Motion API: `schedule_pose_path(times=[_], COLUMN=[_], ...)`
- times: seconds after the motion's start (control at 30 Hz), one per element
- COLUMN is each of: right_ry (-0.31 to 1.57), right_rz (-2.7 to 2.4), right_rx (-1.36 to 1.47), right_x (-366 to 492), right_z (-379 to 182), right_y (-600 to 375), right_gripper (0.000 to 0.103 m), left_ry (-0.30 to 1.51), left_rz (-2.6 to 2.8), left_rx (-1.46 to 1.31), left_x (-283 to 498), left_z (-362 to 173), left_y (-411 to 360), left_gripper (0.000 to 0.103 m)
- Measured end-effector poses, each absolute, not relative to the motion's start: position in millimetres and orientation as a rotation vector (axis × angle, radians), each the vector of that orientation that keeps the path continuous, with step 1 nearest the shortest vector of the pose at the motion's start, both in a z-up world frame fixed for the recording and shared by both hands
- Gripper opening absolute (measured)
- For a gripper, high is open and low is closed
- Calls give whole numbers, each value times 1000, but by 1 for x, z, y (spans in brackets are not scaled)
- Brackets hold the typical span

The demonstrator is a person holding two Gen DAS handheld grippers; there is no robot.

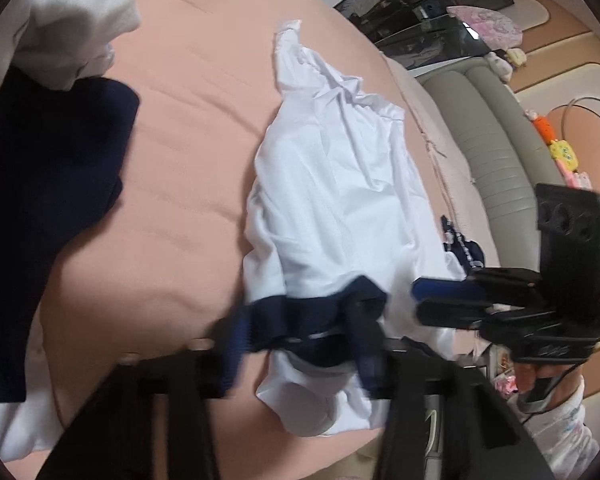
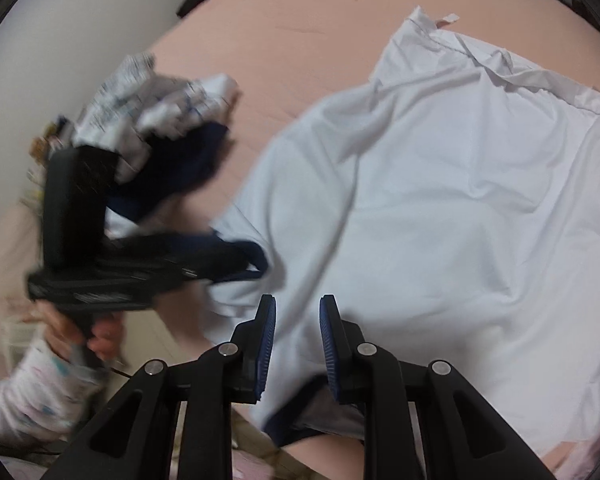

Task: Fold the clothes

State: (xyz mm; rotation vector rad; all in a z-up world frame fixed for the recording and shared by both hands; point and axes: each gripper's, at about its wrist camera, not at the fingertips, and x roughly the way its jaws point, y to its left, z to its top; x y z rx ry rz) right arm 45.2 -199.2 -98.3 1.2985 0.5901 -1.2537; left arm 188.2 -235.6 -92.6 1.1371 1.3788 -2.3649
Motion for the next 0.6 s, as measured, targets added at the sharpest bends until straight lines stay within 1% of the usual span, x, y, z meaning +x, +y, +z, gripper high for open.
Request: schedule_pose_path(times=[0.03, 0.1, 0.23, 0.37, 0.43, 0.6], right_ry=[561, 516, 468, 405, 353, 418], right_rz=[-1250, -1240, -1239, -1268, -1280, -1325], right_rx=[1300, 1317, 1342, 1378, 1378, 1269], right_x=[44, 43, 44, 41, 38, 45], right_z=[-97, -97, -103, -113, -113, -101], right_y=[-200, -202, -204, -200, -196, -189], right_gripper=[36, 45, 45, 45, 45, 45], left_ry=[1383, 1388, 1421, 1437, 1415, 1299], left_rz=[-2373, -2392, -2421, -2431, -2450, -2477], left_rx=[1129, 1119, 1096, 1094, 1089, 1094], left_x=[189, 189, 186, 183, 184, 184], left_z=[-92, -90, -85, -80, -74, -46], left_y=[-236, -235, -238, -243, -243, -245], left_gripper=[21, 17, 14, 13, 13, 12])
